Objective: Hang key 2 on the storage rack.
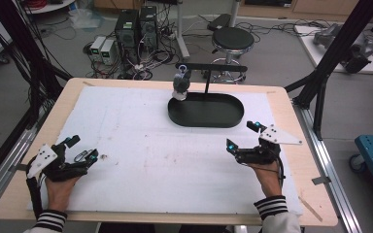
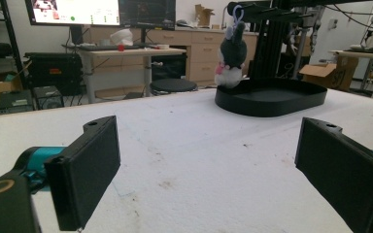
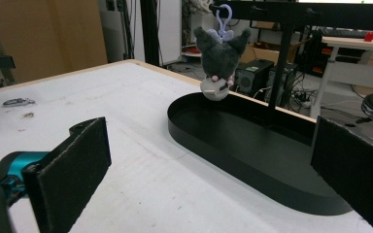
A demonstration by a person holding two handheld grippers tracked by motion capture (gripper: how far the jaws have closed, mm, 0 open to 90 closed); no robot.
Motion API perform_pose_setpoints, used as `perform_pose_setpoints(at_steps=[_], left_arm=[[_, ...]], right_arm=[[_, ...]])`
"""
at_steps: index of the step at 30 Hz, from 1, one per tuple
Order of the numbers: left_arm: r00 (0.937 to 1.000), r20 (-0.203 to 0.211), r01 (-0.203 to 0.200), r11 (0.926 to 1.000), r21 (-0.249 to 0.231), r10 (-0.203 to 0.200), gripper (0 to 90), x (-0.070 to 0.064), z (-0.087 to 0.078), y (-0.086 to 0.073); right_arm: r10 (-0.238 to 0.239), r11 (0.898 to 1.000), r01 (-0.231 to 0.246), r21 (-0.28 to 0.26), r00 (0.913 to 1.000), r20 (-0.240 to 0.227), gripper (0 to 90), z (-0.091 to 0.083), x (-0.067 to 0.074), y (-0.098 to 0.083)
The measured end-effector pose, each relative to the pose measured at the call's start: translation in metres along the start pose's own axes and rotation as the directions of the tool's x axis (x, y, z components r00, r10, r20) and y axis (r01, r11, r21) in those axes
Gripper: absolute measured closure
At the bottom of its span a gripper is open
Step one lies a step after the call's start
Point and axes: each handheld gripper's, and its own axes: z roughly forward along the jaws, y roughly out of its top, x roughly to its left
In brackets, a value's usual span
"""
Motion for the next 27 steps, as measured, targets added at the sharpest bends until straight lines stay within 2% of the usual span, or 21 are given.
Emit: perform_pose_setpoints(at_steps=[8, 10, 14, 15, 18, 19, 21, 24, 27], left_arm=[[0.9988, 0.039, -0.031, 0.9975, 0.063, 0.028, 9.2, 0.007, -0.007, 0.015], [0.9981, 0.052, -0.038, 0.9950, 0.093, 0.033, 9.3, 0.010, -0.009, 0.019], [0.9955, 0.078, -0.066, 0.9845, 0.162, 0.054, 9.3, 0.019, -0.011, 0.028], [0.9947, 0.082, -0.076, 0.9805, 0.181, 0.062, 9.3, 0.021, -0.011, 0.030], [0.9882, 0.104, -0.136, 0.9584, 0.251, 0.113, 9.3, 0.027, -0.012, 0.034], [0.9868, 0.113, -0.143, 0.9547, 0.261, 0.117, 9.3, 0.028, -0.013, 0.035], [0.9848, 0.129, -0.150, 0.9417, 0.301, 0.116, 9.3, 0.032, -0.012, 0.038], [0.9810, 0.149, -0.169, 0.9259, 0.338, 0.124, 9.3, 0.037, -0.011, 0.042], [0.9764, 0.166, -0.192, 0.9062, 0.376, 0.138, 9.3, 0.040, -0.009, 0.046]], right_arm=[[-0.011, 1.000, 0.011, 0.005, 0.9999, -0.010, 0.6, 0.002, -0.002, 0.001], [-0.006, 1.000, 0.006, 0.006, 0.9999, -0.009, 0.6, 0.003, -0.002, 0.001], [-0.008, 1.000, 0.008, 0.008, 0.9999, -0.006, 0.6, 0.004, -0.004, 0.000], [-0.007, 1.000, 0.007, 0.008, 1.0000, -0.005, 0.6, 0.004, -0.004, 0.000], [-0.002, 1.000, 0.002, 0.005, 1.0000, -0.006, 0.6, 0.004, -0.004, 0.000], [-0.003, 1.000, 0.003, 0.006, 1.0000, -0.009, 0.6, 0.004, -0.005, 0.000], [-0.004, 1.000, 0.004, 0.009, 0.9999, -0.014, 0.6, 0.005, -0.005, 0.000], [-0.006, 1.000, 0.006, 0.006, 0.9999, -0.011, 0.6, 0.005, -0.006, 0.001], [-0.008, 1.000, 0.008, 0.006, 0.9999, -0.009, 0.7, 0.005, -0.006, 0.003]])
